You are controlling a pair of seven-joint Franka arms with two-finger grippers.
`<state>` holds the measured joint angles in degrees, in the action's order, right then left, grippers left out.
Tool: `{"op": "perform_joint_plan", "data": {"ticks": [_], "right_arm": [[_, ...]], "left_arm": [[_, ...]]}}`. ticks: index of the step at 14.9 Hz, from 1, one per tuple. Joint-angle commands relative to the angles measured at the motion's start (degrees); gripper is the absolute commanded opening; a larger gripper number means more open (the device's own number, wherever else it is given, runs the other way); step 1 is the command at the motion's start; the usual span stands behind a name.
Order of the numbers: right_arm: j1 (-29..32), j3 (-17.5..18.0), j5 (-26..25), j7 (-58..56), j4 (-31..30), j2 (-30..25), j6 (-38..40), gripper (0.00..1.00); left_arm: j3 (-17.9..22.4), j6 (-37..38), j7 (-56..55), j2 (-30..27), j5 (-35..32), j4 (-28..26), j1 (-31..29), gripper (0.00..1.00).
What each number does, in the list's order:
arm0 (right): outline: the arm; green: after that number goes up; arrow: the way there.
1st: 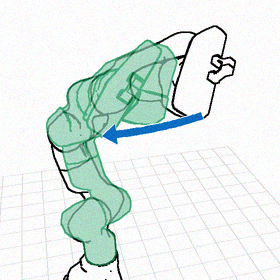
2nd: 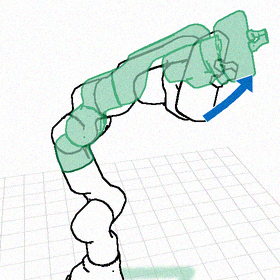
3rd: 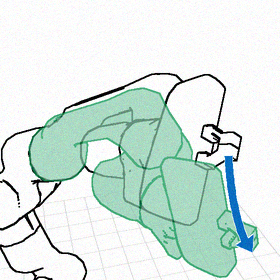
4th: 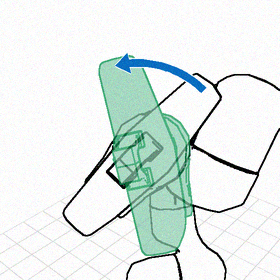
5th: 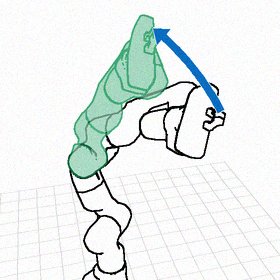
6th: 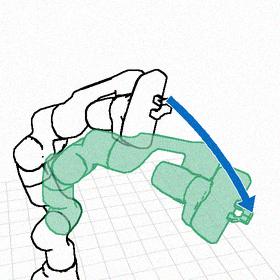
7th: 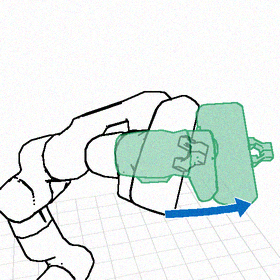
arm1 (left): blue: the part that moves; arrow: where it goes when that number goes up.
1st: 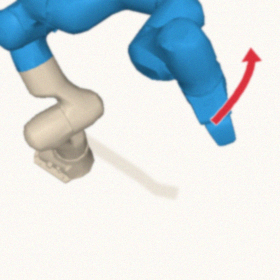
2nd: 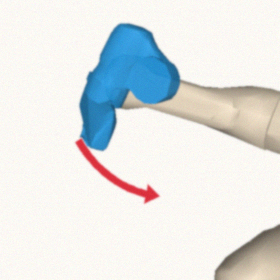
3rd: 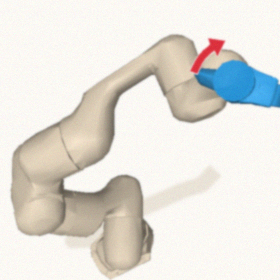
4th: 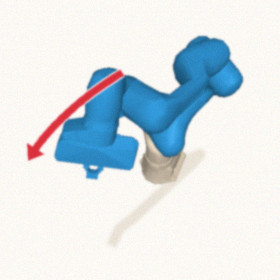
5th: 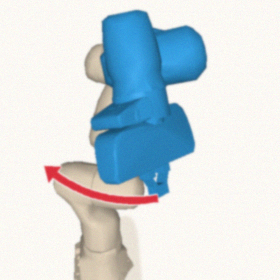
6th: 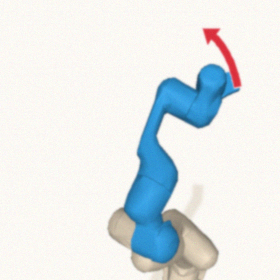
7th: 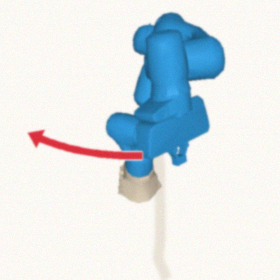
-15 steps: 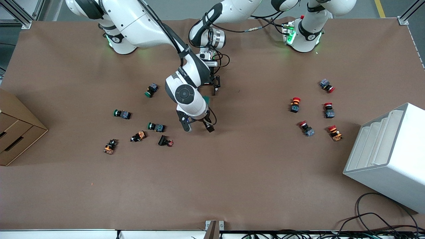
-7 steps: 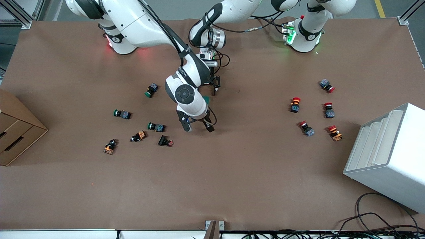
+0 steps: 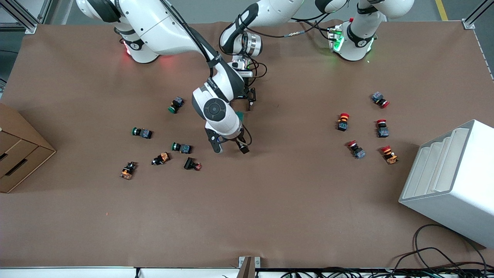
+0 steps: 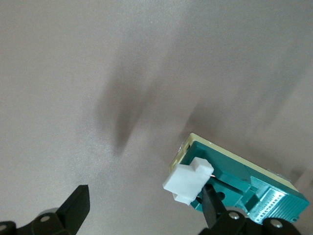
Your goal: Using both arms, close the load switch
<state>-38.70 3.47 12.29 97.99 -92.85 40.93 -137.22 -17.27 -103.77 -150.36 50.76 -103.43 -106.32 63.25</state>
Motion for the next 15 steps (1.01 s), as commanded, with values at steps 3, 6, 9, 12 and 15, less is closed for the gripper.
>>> {"op": "perform_joint_plan", "data": {"ticks": [3,6,9,12,15], "right_arm": [[-2.2,-3.7,-4.8,3.8,20.5,4.3,13.5,1.0],[-3.7,-3.6,-4.6,6.0,20.7,4.3,13.3,1.0],[-3.8,-3.6,-4.8,6.2,20.7,4.2,13.2,1.0],[-2.0,-3.7,-6.9,-0.6,20.7,3.9,13.7,1.0],[3.6,-3.7,-7.1,-15.8,19.6,0.6,18.7,1.0]], "left_arm": [[0.0,0.1,0.1,0.7,0.5,0.6,0.7,0.99],[0.0,0.1,0.1,0.7,0.5,0.6,0.7,0.99],[0.0,0.1,0.1,0.7,0.5,0.7,0.7,0.99],[-0.1,-0.4,0.2,0.1,0.6,0.9,0.6,0.99],[-1.4,-0.4,1.8,0.0,2.4,1.6,0.1,0.99]]}}
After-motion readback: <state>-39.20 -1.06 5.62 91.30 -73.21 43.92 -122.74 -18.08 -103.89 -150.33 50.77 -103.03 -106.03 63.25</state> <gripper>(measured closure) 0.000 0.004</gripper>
